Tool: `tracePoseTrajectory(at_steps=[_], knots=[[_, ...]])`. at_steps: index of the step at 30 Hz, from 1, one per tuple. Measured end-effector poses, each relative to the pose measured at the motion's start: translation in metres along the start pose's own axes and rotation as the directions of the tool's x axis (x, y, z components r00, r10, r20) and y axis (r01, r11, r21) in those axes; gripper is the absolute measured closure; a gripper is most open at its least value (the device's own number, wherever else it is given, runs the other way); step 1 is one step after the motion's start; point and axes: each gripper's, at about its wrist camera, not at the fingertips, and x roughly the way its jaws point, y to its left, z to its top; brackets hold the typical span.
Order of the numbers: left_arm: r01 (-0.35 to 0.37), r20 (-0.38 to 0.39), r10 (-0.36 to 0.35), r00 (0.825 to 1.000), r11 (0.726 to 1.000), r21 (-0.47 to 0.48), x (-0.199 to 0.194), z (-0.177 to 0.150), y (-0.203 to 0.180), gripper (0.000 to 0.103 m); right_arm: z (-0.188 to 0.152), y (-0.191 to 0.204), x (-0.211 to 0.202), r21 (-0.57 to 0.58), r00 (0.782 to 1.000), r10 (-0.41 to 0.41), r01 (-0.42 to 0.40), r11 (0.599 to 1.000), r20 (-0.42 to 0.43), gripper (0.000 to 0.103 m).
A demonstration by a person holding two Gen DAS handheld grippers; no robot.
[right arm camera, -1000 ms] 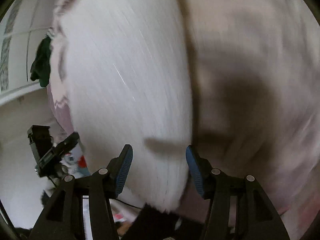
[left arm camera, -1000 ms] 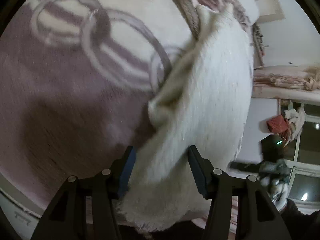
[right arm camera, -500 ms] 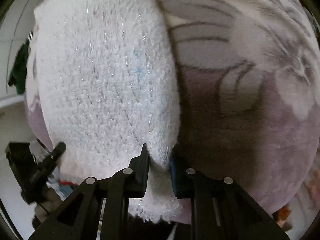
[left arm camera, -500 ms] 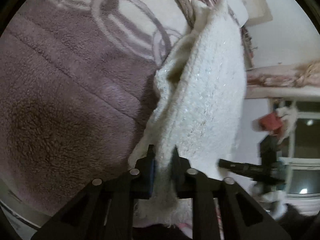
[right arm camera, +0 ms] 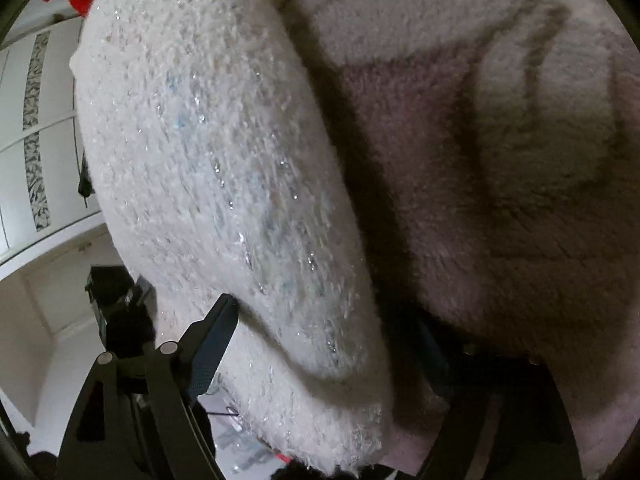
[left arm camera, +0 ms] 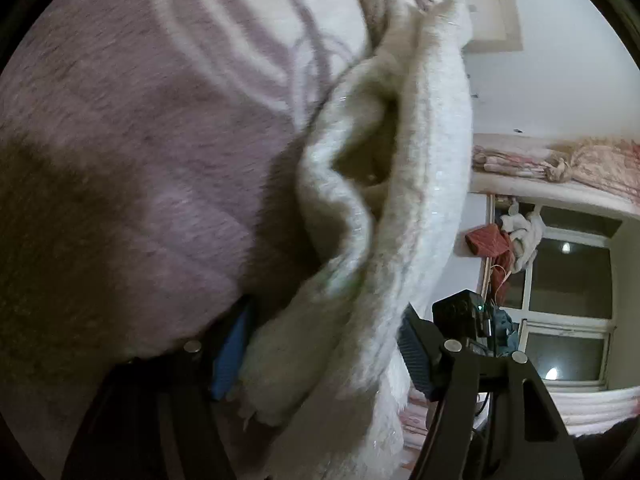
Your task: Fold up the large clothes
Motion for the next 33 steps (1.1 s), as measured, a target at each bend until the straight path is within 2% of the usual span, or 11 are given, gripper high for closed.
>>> tracePoseTrajectory(at_steps=[2,3,5,6,12,15,20,22,27,30,33], knots=[[0.004,0.017,-0.004,1.000,0.999,0.039,0.003,-0.002,-0.015,0.050,0.009,-0.001,-0.006,0.000,0.999,0.040,-0.040,0.999,-0.006,0.027],[-0.006,0.022,0.005,1.000,0.998,0.060,-0.001,-0.005,-0.020,0.078,0.009,0.001,-0.004,0.005,0.996,0.083,-0.083,0.997,-0.020,0.054],[-0.014,0.038,0.012,0.999,0.997,0.073,-0.004,-0.011,-0.029,0.084,0.003,0.007,-0.001,0.008,0.994,0.103,-0.103,0.995,-0.025,0.076],[-0.025,0.047,0.021,0.999,0.997,0.077,-0.007,-0.015,-0.033,0.086,-0.001,0.012,-0.001,0.008,0.996,0.093,-0.093,0.996,-0.016,0.080],[-0.033,0.020,0.033,0.999,0.999,-0.010,-0.035,-0.060,-0.030,0.089,-0.048,0.033,-0.004,0.032,0.996,0.046,-0.043,0.999,-0.077,0.085],[0.013,0.031,-0.010,0.999,0.994,-0.104,-0.055,-0.065,-0.036,0.089,-0.065,0.044,-0.008,0.086,0.979,0.160,-0.150,0.985,-0.123,0.084],[0.093,0.106,-0.085,0.991,0.993,-0.070,-0.074,-0.021,-0.083,0.089,-0.046,0.082,-0.038,0.115,0.920,0.387,-0.379,0.918,-0.057,0.085],[0.140,0.143,-0.134,0.981,0.990,-0.035,-0.074,0.011,-0.111,0.089,-0.026,0.102,-0.054,0.109,0.882,0.470,-0.467,0.877,-0.005,0.085],[0.125,0.182,-0.129,0.975,0.992,0.035,-0.063,0.085,-0.138,0.089,0.044,0.120,-0.084,0.112,0.815,0.560,-0.576,0.809,0.145,0.085],[0.104,0.174,-0.108,0.979,0.994,0.032,-0.034,0.131,-0.148,0.089,0.090,0.121,-0.093,0.142,0.794,0.569,-0.602,0.786,0.215,0.085],[0.087,0.159,-0.084,0.984,0.996,-0.010,-0.010,0.174,-0.137,0.089,0.146,0.119,-0.085,0.201,0.791,0.556,-0.605,0.770,0.255,0.086]])
